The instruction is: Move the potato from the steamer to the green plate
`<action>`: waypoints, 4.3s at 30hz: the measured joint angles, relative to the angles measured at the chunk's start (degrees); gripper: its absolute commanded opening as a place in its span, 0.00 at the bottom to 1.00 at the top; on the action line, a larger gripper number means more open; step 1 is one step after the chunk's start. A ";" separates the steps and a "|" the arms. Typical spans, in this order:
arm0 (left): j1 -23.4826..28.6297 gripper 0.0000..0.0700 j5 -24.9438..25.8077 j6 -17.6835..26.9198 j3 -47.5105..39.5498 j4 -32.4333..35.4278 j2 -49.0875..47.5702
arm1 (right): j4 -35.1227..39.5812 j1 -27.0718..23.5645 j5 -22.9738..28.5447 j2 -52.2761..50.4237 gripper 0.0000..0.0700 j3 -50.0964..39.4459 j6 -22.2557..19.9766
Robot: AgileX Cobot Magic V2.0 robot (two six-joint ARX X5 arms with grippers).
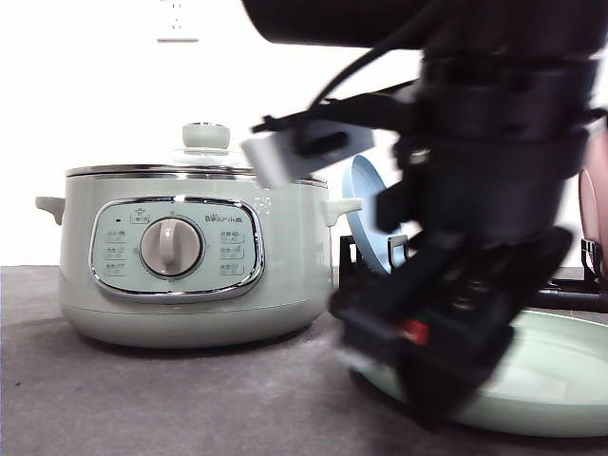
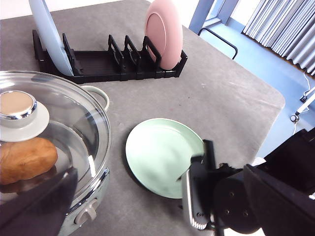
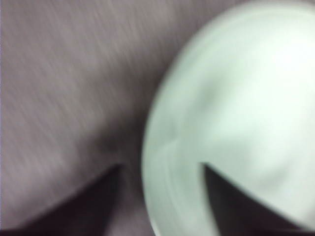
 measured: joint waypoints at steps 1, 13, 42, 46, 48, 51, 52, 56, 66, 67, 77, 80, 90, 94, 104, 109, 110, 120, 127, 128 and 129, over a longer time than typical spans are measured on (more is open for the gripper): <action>0.00 1.00 0.00 0.00 0.00 0.00 0.00 | -1.71 0.00 -0.03 -0.49 0.67 0.43 0.26; 0.00 1.00 0.00 0.00 0.00 0.00 0.00 | -15.77 -1.32 -10.88 -21.06 0.67 11.06 0.02; 0.00 1.00 -0.20 -1.44 0.00 -4.76 0.00 | -19.94 -10.01 -8.70 -54.14 0.67 18.98 -0.69; 0.00 1.00 -4.22 -3.52 0.08 -5.28 0.14 | -20.29 -10.01 -8.70 -54.43 0.67 18.98 0.14; 0.00 1.00 -6.80 -4.42 0.83 -6.63 0.92 | -20.29 -10.01 -8.67 -54.47 0.67 18.98 0.52; 0.00 1.00 -9.14 -4.70 3.80 -10.55 4.36 | -20.29 -10.01 -8.70 -54.47 0.67 18.98 0.71; 0.00 1.00 -9.23 -4.64 4.84 -11.69 5.73 | -20.29 -10.01 -8.68 -54.47 0.67 18.98 0.77; -0.09 1.00 -10.97 -4.18 9.40 -15.16 12.37 | -20.29 -10.01 -8.56 -54.47 0.67 18.98 0.84; -1.22 1.00 -20.97 -2.90 23.63 -18.38 30.81 | -20.40 -10.01 -8.48 -54.47 0.67 18.98 0.86; -1.41 1.00 -21.91 -2.68 24.86 -18.38 32.59 | -20.41 -10.01 -8.48 -54.47 0.67 18.98 0.85; -2.34 1.00 -27.50 0.73 32.62 -14.11 48.29 | -21.86 -10.01 -6.95 -54.47 0.67 18.98 0.87; -2.56 1.00 -27.50 1.23 32.79 -10.98 49.94 | -23.70 -10.01 -5.78 -54.47 0.67 18.98 0.89; -3.20 1.00 -28.57 1.51 32.92 -9.35 50.53 | -26.33 -10.01 -5.38 -54.47 0.67 18.94 1.32; -3.43 1.00 -28.57 1.51 32.94 -9.65 50.60 | -26.26 -10.01 -3.93 -54.47 0.67 18.94 1.37; -3.61 0.78 -28.59 1.49 33.04 -10.24 52.57 | -26.21 -10.01 -3.93 -54.47 0.67 18.94 1.84; -3.96 0.72 -28.59 1.49 33.07 -10.61 52.56 | -26.21 -10.01 -3.93 -54.47 0.67 18.94 2.53; -4.00 0.71 -28.59 1.49 33.07 -10.76 52.57 | -26.21 -10.01 -3.93 -54.47 0.67 18.94 2.59; -3.76 0.36 -29.61 1.48 33.07 -12.02 52.57 | -26.21 -10.01 -3.93 -54.47 0.67 18.94 2.79; -3.51 0.18 -29.61 1.70 33.07 -11.73 52.57 | -26.21 -10.01 -3.93 -54.47 0.67 18.94 2.82; -3.49 0.10 -29.59 1.74 33.07 -11.64 52.57 | -26.21 -10.01 -3.93 -54.47 0.67 18.94 2.88; -3.46 0.02 -29.59 1.89 33.07 -11.60 52.57 | -26.21 -10.01 -3.93 -54.47 0.67 18.94 3.03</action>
